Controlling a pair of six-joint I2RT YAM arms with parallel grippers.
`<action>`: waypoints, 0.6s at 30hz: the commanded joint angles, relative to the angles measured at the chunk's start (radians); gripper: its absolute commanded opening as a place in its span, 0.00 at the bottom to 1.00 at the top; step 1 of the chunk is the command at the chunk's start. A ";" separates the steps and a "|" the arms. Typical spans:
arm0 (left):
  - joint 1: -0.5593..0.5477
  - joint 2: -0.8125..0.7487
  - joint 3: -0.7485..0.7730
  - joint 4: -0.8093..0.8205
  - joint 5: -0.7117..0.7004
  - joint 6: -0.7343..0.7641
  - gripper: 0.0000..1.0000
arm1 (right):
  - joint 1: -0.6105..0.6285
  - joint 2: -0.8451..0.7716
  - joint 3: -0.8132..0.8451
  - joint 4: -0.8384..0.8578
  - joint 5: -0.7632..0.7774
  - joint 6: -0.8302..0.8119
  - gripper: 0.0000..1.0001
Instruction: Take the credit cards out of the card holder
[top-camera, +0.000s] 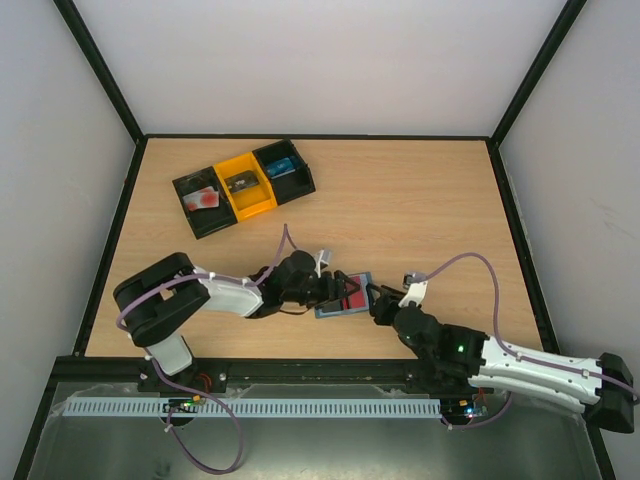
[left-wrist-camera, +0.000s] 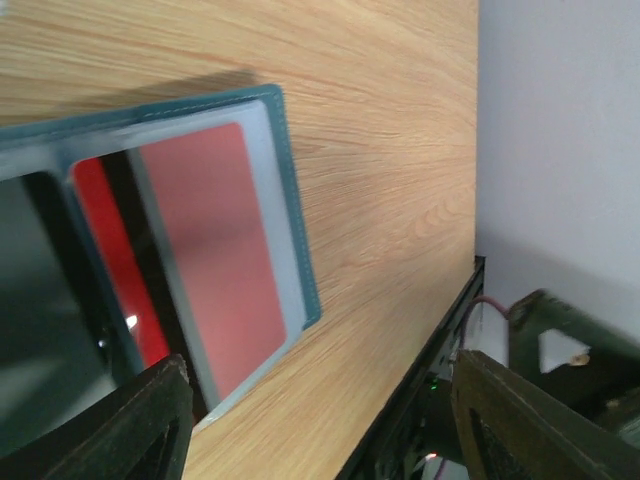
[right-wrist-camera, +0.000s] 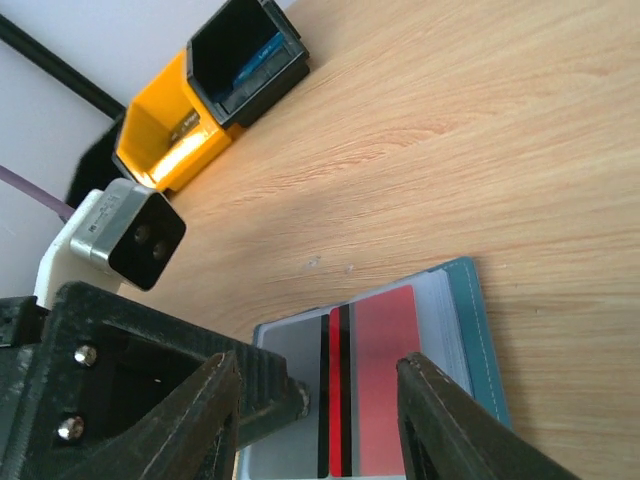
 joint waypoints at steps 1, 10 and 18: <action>0.006 -0.023 -0.049 0.009 -0.021 0.019 0.70 | -0.007 0.128 0.094 -0.035 0.054 -0.138 0.42; 0.022 -0.060 -0.123 -0.020 -0.089 0.032 0.59 | -0.088 0.270 0.157 0.022 -0.058 -0.212 0.38; 0.032 -0.091 -0.173 -0.048 -0.123 0.040 0.55 | -0.281 0.383 0.111 0.142 -0.341 -0.244 0.35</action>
